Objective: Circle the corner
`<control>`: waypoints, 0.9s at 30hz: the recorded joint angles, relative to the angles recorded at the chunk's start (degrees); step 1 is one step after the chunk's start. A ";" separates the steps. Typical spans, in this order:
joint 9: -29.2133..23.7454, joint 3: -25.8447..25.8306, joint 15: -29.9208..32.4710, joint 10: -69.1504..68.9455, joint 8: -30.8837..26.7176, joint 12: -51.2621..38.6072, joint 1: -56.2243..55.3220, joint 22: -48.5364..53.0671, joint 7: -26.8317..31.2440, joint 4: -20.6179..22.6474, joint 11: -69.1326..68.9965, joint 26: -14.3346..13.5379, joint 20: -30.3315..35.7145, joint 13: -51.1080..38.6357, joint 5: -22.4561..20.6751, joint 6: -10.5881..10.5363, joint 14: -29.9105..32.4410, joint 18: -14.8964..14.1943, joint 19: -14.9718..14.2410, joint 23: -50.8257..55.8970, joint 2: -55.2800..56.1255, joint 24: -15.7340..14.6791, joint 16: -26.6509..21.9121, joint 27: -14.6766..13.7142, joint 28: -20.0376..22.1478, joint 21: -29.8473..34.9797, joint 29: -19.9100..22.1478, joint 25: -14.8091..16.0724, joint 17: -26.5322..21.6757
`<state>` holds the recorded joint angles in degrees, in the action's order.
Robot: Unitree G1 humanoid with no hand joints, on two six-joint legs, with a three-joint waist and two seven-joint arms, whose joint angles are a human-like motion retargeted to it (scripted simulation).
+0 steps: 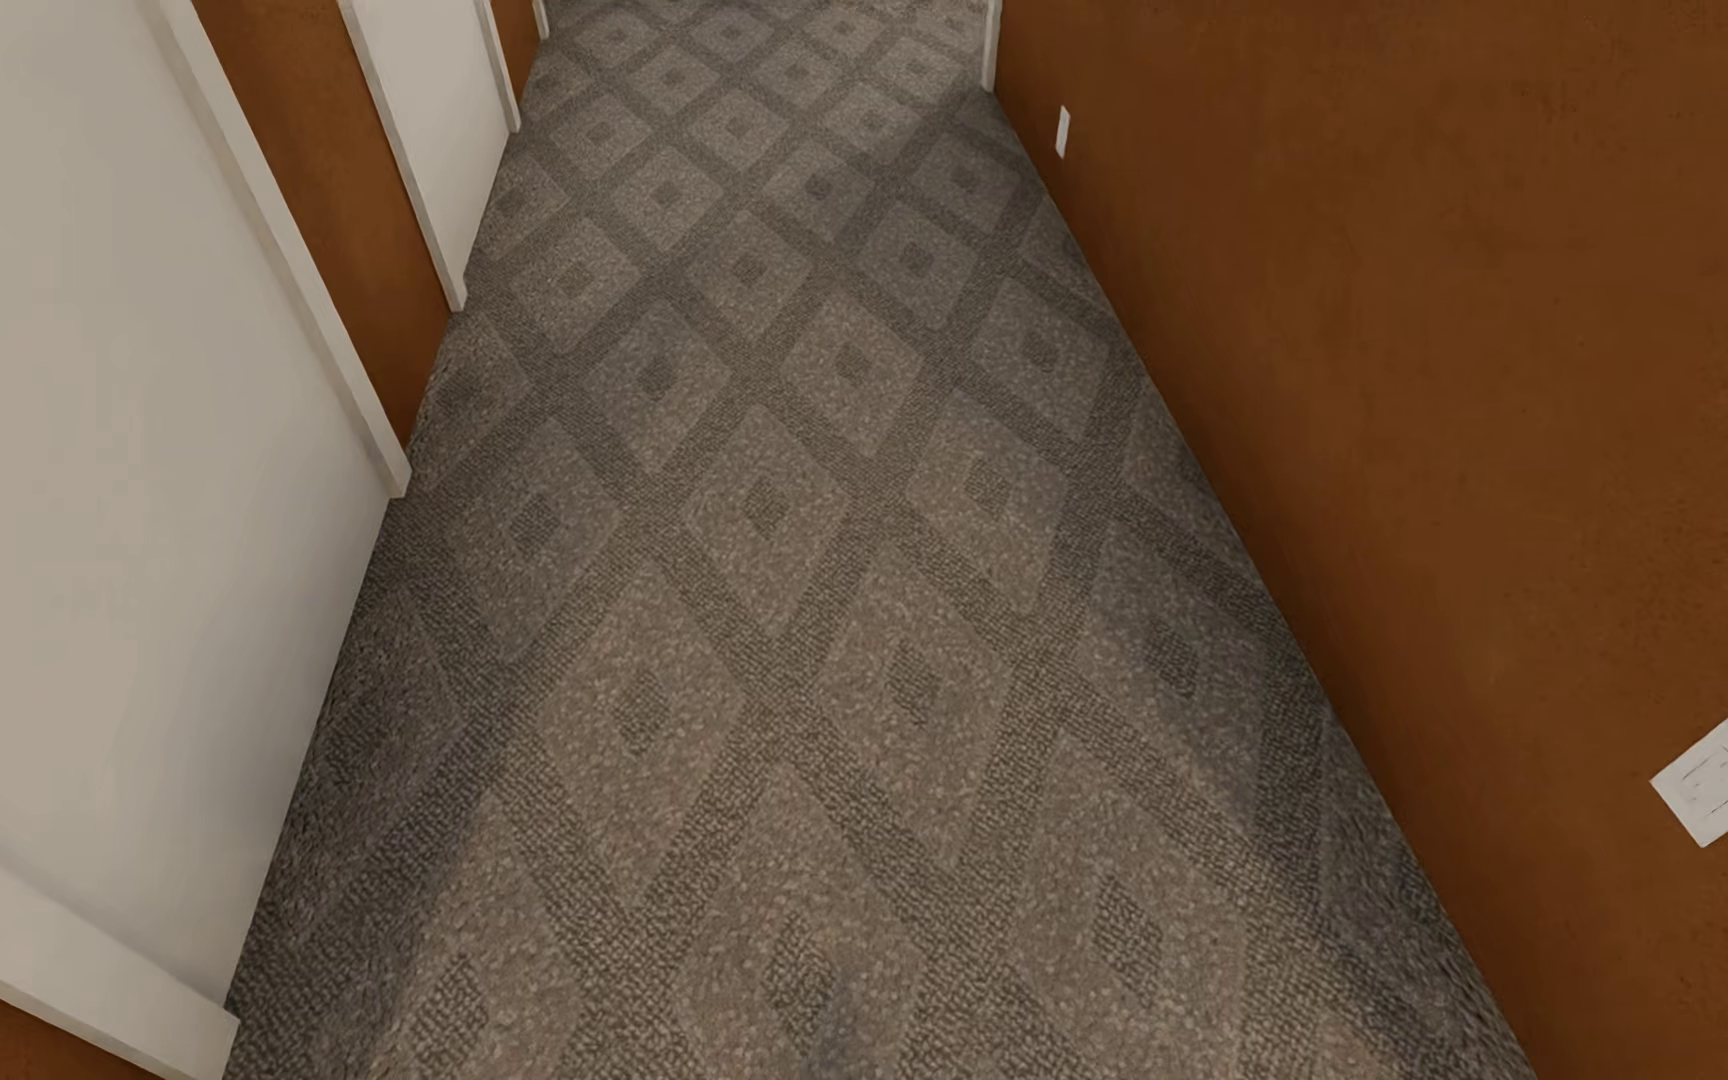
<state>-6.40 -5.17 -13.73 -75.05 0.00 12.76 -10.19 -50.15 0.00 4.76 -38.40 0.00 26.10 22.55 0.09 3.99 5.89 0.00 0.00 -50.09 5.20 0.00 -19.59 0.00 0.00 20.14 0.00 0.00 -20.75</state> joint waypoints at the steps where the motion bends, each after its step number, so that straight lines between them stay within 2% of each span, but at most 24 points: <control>1: 0.11 3.92 -0.06 11.06 0.00 2.58 -4.41 -2.12 0.00 1.08 3.88 0.00 2.55 -0.54 0.78 0.99 4.95 0.00 0.00 5.22 -5.82 0.00 -0.10 0.00 0.00 -0.74 0.00 0.00 0.06; 2: 0.17 6.98 -0.46 24.39 0.00 5.03 -7.91 -3.77 0.00 1.64 6.63 0.00 3.85 -2.00 1.93 1.76 8.83 0.00 0.00 9.53 -10.62 0.00 -0.31 0.00 0.00 -0.85 0.00 0.00 -0.07; 3: 0.57 9.53 -1.54 36.66 0.00 6.92 -11.00 -5.45 0.00 0.60 7.99 0.00 4.41 -4.33 2.34 1.45 5.92 0.00 0.00 13.82 -13.93 0.00 -0.38 0.00 0.00 -1.16 0.00 0.00 -0.55; 4: 0.90 11.55 -3.43 46.29 0.00 7.55 -12.64 -7.49 0.00 -0.22 8.99 0.00 11.25 -7.16 2.39 0.99 -8.72 0.00 0.00 16.69 -17.03 0.00 -1.40 0.00 0.00 -0.94 0.00 0.00 -1.45; 5: 1.24 13.89 -5.58 48.26 0.00 9.44 -14.57 -8.08 0.00 -1.58 8.62 0.00 13.18 -9.07 3.14 0.69 -24.09 0.00 0.00 19.62 -19.97 0.00 -1.92 0.00 0.00 -2.03 0.00 0.00 -1.95; 6: 1.13 16.28 -6.90 47.57 0.00 10.95 -16.67 -8.58 0.00 -3.61 8.26 0.00 14.76 -10.73 3.55 0.38 -28.39 0.00 0.00 21.15 -22.49 0.00 -2.36 0.00 0.00 -3.50 0.00 0.00 -2.07; 7: 0.41 17.73 -5.32 47.65 0.00 12.08 -18.22 -10.10 0.00 -3.52 7.58 0.00 16.15 -11.04 4.88 1.03 -22.79 0.00 0.00 21.99 -26.07 0.00 -2.49 0.00 0.00 -5.39 0.00 0.00 -1.65; 8: 0.90 18.85 -0.04 45.00 0.00 13.01 -20.16 -10.73 0.00 -2.46 4.47 0.00 16.25 -10.44 6.56 1.77 -9.59 0.00 0.00 21.75 -26.93 0.00 -2.62 0.00 0.00 -6.74 0.00 0.00 -1.12; 9: 2.85 18.43 8.50 42.26 0.00 13.87 -21.66 -12.26 0.00 -0.31 -0.94 0.00 15.16 -9.21 8.31 3.10 4.05 0.00 0.00 20.52 -25.29 0.00 -1.96 0.00 0.00 -7.54 0.00 0.00 -0.45; 10: 3.09 16.38 18.72 37.74 0.00 14.15 -20.81 -13.11 0.00 3.28 -10.09 0.00 15.92 -7.87 10.56 5.17 9.05 0.00 0.00 17.86 -23.14 0.00 -1.84 0.00 0.00 -6.96 0.00 0.00 0.46; 11: 1.95 13.85 24.27 34.37 0.00 13.29 -17.52 -12.93 0.00 6.03 -20.45 0.00 16.51 -7.03 10.98 6.40 7.87 0.00 0.00 13.91 -19.85 0.00 -2.24 0.00 0.00 -5.02 0.00 0.00 1.29; 12: 0.84 11.87 19.35 34.74 0.00 10.95 -12.52 -11.97 0.00 7.86 -31.80 0.00 18.28 -7.01 10.96 6.56 5.10 0.00 0.00 9.93 -13.78 0.00 -2.50 0.00 0.00 -2.66 0.00 0.00 1.74; 13: 0.06 9.53 10.88 36.98 0.00 8.42 -6.16 -9.92 0.00 9.29 -39.35 0.00 17.40 -6.69 10.62 6.19 1.64 0.00 0.00 6.08 -7.77 0.00 -2.49 0.00 0.00 0.43 0.00 0.00 1.75; 15: -0.09 2.36 1.53 42.75 0.00 4.25 6.69 -2.77 0.00 8.07 -40.96 0.00 12.61 -3.34 7.77 3.24 -6.78 0.00 0.00 1.37 2.71 0.00 -2.43 0.00 0.00 3.57 0.00 0.00 1.07; 17: 0.12 -4.39 0.88 47.87 0.00 0.03 17.12 6.67 0.00 5.15 -25.89 0.00 7.05 0.73 6.54 0.93 -14.69 0.00 0.00 -1.12 10.17 0.00 -3.35 0.00 0.00 5.27 0.00 0.00 0.02; 19: 1.16 -9.22 1.74 50.64 0.00 -4.92 24.68 13.54 0.00 3.06 -2.66 0.00 1.08 3.91 7.55 0.20 -20.93 0.00 0.00 -3.59 13.28 0.00 -3.67 0.00 0.00 5.60 0.00 0.00 -0.58; 20: 2.17 -10.46 5.54 50.85 0.00 -6.96 26.70 17.24 0.00 2.81 7.62 0.00 -1.83 4.85 7.95 0.53 -23.00 0.00 0.00 -4.62 14.45 0.00 -4.20 0.00 0.00 5.70 0.00 0.00 -0.64; 21: 3.46 -11.53 16.40 50.61 0.00 -8.69 28.06 20.02 0.00 1.58 28.14 0.00 -4.46 5.43 8.53 0.38 -24.36 0.00 0.00 -5.73 16.57 0.00 -4.73 0.00 0.00 5.33 0.00 0.00 -0.43; 22: 4.02 -12.48 17.26 49.43 0.00 -9.77 29.77 21.77 0.00 0.20 30.57 0.00 -6.24 5.98 8.48 0.23 -24.00 0.00 0.00 -6.83 18.66 0.00 -5.09 0.00 0.00 5.15 0.00 0.00 -0.27; 23: 3.59 -13.41 4.08 47.34 0.00 -9.47 32.36 23.33 0.00 -1.75 9.48 0.00 -7.57 6.20 7.57 -0.05 -21.87 0.00 0.00 -8.17 20.39 0.00 -5.42 0.00 0.00 5.34 0.00 0.00 -0.07; 24: 4.27 -13.78 0.77 43.14 0.00 -8.25 32.83 22.93 0.00 -3.26 3.79 0.00 -8.71 6.00 6.10 -0.77 -17.08 0.00 0.00 -9.56 22.35 0.00 -4.96 0.00 0.00 5.40 0.00 0.00 -0.02; 25: 6.03 -13.50 5.74 35.47 0.00 -6.59 30.24 21.17 0.00 -4.74 -2.32 0.00 -9.12 5.53 5.16 -1.74 -10.27 0.00 0.00 -11.33 24.80 0.00 -4.00 0.00 0.00 6.77 0.00 0.00 0.00; 26: 4.42 -12.24 5.19 26.17 0.00 -4.88 29.56 16.79 0.00 -7.76 -7.99 0.00 -7.82 4.88 2.05 -3.63 -2.30 0.00 0.00 -12.96 21.47 0.00 -2.75 0.00 0.00 7.77 0.00 0.00 -0.02; 27: 3.68 -10.35 1.77 12.74 0.00 -4.28 23.36 12.53 0.00 -6.60 -10.17 0.00 -4.87 3.19 0.68 -3.24 4.49 0.00 0.00 -11.89 19.35 0.00 -2.68 0.00 0.00 5.73 0.00 0.00 0.32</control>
<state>-2.71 -15.51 -11.96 -62.31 0.00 8.48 13.17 -37.62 0.00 -1.84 -48.57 0.00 21.23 25.74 0.76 0.75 10.38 0.00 0.00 -61.98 24.56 0.00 -22.27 0.00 0.00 25.87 0.00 0.00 -20.43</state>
